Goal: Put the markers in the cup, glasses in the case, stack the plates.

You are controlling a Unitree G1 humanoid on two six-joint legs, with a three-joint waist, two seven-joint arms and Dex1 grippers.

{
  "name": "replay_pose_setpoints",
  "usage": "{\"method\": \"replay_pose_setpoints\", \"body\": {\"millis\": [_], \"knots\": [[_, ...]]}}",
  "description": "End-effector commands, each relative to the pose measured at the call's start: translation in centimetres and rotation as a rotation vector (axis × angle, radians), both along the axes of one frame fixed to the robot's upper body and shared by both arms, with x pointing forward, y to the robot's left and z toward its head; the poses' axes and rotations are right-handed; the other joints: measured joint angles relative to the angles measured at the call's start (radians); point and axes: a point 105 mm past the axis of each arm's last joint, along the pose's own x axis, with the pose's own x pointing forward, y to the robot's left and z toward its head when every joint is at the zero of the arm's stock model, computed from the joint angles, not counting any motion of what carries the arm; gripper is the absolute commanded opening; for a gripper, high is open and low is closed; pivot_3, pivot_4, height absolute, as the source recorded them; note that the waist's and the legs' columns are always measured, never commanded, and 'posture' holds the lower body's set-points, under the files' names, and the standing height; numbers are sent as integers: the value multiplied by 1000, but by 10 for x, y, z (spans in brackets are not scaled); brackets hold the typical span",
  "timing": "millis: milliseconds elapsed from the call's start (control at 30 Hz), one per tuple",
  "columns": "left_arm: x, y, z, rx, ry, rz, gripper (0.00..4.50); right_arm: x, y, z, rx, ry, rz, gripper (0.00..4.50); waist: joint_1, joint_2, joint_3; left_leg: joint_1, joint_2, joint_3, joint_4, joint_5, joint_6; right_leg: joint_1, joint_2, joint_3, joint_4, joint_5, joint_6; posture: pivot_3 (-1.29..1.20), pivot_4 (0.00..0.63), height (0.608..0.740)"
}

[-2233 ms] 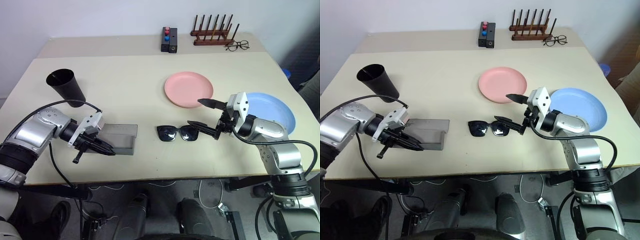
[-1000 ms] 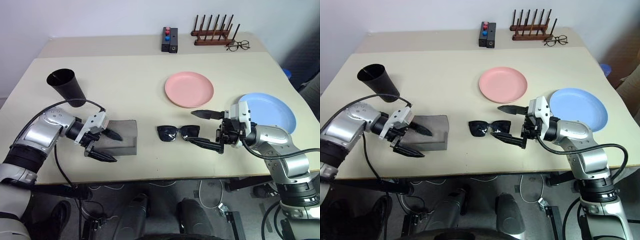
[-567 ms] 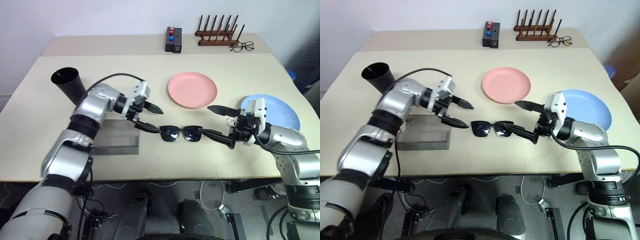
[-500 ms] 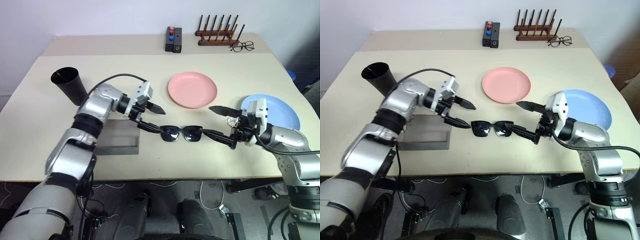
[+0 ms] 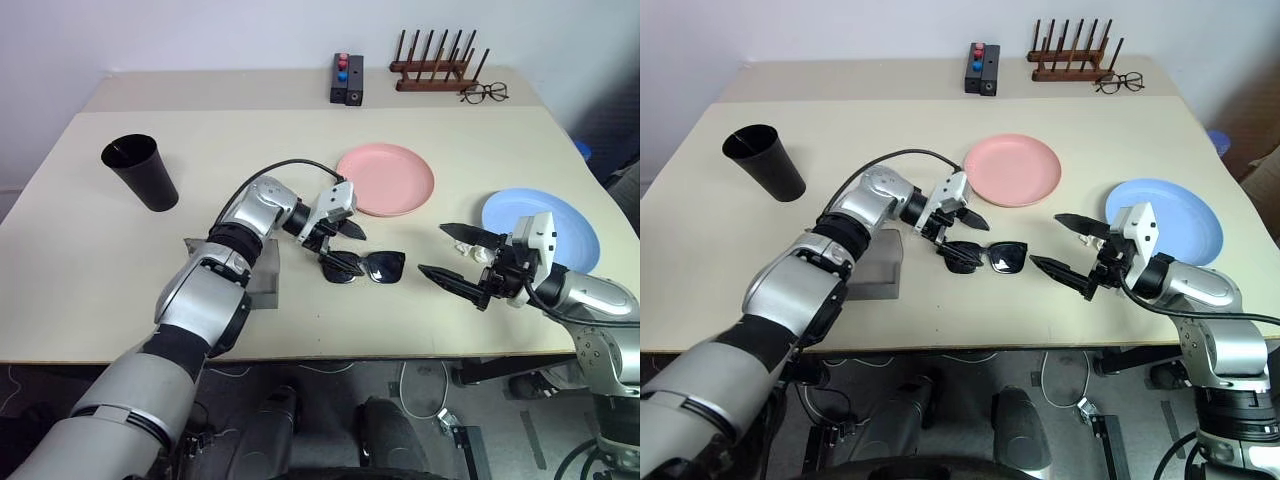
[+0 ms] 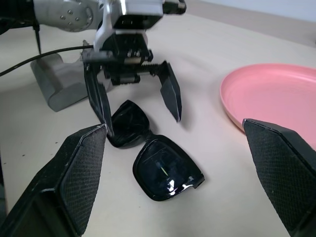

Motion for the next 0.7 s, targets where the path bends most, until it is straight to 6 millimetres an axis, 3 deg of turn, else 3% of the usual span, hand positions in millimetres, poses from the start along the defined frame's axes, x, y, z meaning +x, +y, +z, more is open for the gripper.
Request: {"method": "replay_pose_setpoints", "body": {"millis": [33, 300, 500, 700], "knots": [[0, -4, -5, 12, -25, 7, 3898, -3, 4, 11, -13, -55, 7, 4500, 0, 0, 0, 0, 0, 0, 0, 0, 0, 0, 0, 0, 0, 0, 0, 0, 150, 740], [-4, -3, -23, 76, -16, 2, 88, 0, 5, 15, -19, -71, 0, 4500, 3, 1, -2, 2, 0, 0, 0, 0, 0, 3, 0, 0, 0, 0, 0, 0, 150, 740], [-3, -3, -12, 40, 14, 2, 33, 3, 7, 15, -20, -76, 1, 4500, 3, 1, -2, 7, 0, -3, 8, -2, 1, 13, 1, -3, -2, 0, 1, 0, 150, 740], [0, 10, 31, -52, 144, 9, 33, 5, 13, 16, -15, -76, 20, 4500, -5, 1, -2, 1, 1, -2, 9, -3, 3, 8, 1, -3, -2, 0, 1, 0, 150, 740]]}}
